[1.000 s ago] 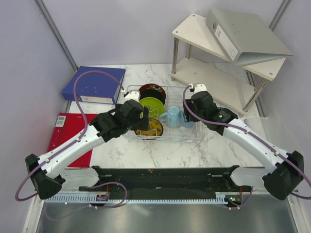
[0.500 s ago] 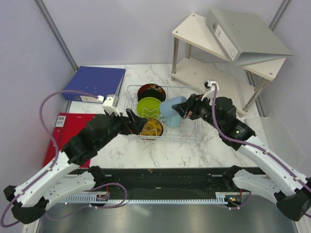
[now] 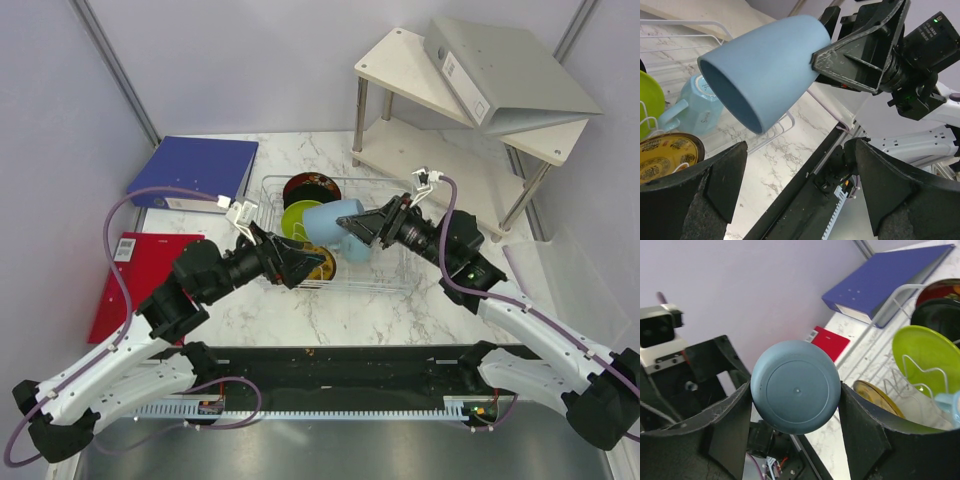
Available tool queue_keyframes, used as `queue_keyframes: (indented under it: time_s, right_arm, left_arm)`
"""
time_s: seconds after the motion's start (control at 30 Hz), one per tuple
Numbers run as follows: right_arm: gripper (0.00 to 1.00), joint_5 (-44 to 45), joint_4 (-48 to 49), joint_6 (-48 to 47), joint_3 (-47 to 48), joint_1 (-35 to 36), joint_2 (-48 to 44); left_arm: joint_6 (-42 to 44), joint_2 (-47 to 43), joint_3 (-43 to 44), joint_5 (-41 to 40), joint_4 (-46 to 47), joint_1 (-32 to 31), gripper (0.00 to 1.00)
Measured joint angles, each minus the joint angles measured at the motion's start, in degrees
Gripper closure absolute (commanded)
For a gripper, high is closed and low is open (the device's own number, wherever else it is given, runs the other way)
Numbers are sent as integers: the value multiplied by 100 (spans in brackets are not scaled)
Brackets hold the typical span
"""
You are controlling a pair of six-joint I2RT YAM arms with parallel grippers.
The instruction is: Unload the mixed dishes from the dish rack
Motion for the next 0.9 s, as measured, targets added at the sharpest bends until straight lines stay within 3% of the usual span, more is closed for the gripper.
queue_keyframes:
  time_s: [0.27,0.4,0.57,0.6,0.63,0.67,0.7,0.73,0.77,0.83,0.9]
  right_arm:
    - [100,-719,898,315,-46,28,260]
    - [100,-1045,1117,396,-68,155,542]
    - [100,-1196,1399,498,-162,175,590]
    - [100,-1213,1460,501,-170,177,608]
    - [100,-1241,1497,511,-170,177,623]
    - [94,-1252,1530,514,-170,179,634]
    - [74,-1252,1541,514,-170,184,638]
    - [36,-1241,1528,509,-170,186,638]
    - [21,-1211,1482,470,-170,188,632]
    - [2,-1119,1231,363,-138,199,590]
    - [2,-826,706,125,-46,256,553]
  left_arm:
    - [0,59,-70,103,210,0,10]
    - [-28,83,-72,114,317,0,58]
    - [-57,85,-142,-9,267,72,67]
    - [-66,83,-144,-7,260,72,87]
    - [-70,79,-144,-7,260,72,98]
    - [-70,74,-144,-4,262,70,98]
    - [-70,72,-144,-9,258,70,98]
    - [-70,74,-144,-13,258,70,98]
    - [-70,81,-144,-35,240,70,98]
    - [-66,116,-131,-105,136,68,98]
    - [-46,221,46,-299,-168,44,98]
